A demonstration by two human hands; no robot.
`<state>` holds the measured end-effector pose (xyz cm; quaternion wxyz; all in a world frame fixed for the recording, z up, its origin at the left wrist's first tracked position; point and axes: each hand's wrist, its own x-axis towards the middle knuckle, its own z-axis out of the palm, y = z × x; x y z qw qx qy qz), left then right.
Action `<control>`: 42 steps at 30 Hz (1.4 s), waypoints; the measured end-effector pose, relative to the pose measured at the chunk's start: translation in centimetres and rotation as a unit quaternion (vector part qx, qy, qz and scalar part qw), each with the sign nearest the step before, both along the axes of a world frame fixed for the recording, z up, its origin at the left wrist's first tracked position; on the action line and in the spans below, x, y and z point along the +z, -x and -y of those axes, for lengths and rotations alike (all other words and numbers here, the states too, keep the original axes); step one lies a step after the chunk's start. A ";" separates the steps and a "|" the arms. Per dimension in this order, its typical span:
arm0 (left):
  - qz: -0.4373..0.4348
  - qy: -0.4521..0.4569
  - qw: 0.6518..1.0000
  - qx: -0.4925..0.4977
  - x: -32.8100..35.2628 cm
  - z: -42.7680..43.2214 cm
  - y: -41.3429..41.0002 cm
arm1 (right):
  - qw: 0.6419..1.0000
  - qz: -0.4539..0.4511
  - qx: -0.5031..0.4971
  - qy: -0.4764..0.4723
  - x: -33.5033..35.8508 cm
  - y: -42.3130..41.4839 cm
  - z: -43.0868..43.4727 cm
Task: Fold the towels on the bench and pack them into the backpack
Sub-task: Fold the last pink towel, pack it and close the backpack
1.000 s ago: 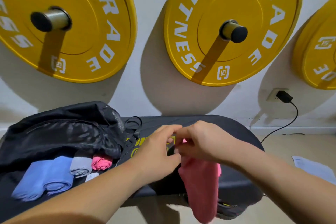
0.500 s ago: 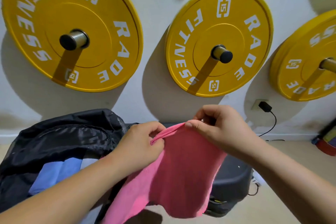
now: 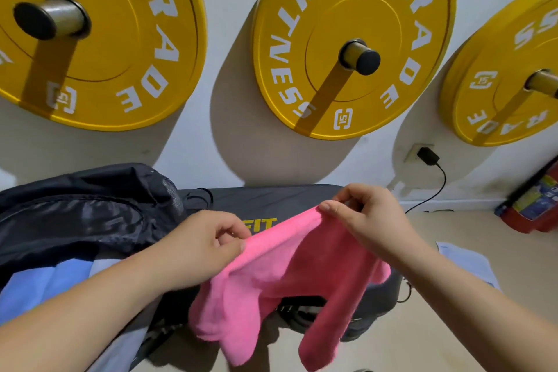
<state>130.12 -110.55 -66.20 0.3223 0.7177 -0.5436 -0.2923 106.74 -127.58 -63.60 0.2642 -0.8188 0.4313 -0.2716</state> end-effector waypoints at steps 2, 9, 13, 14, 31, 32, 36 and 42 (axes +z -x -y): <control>0.026 -0.041 0.998 -0.047 -1.0 0.5 -0.2 | 1.000 -0.005 -0.012 -0.008 -0.9 0.2 0.6; 0.170 -0.064 0.983 -0.007 -2.9 1.7 -2.6 | 0.998 0.004 -0.064 -0.019 -2.1 0.5 2.4; 0.153 -0.079 0.983 0.056 -2.4 1.0 -4.4 | 0.989 0.016 -0.143 -0.043 -2.8 1.9 3.8; 0.137 -0.078 0.984 0.077 -2.2 0.7 -4.7 | 0.985 0.016 -0.166 -0.051 -2.9 2.4 4.0; -0.194 -0.016 0.969 0.149 -2.3 0.6 -2.2 | 0.964 0.068 -0.035 -0.256 -1.9 -1.3 -0.5; -0.146 0.009 0.980 0.134 -1.9 0.7 -1.4 | 0.966 0.067 -0.013 -0.251 -1.7 -1.7 -1.1; -0.047 0.105 0.991 0.072 -0.3 1.1 2.1 | 0.957 0.074 0.090 -0.266 -0.6 -2.9 -3.3; -0.068 0.117 0.991 0.010 -0.9 1.8 3.3 | 0.955 0.044 0.190 -0.224 0.2 -3.6 -4.8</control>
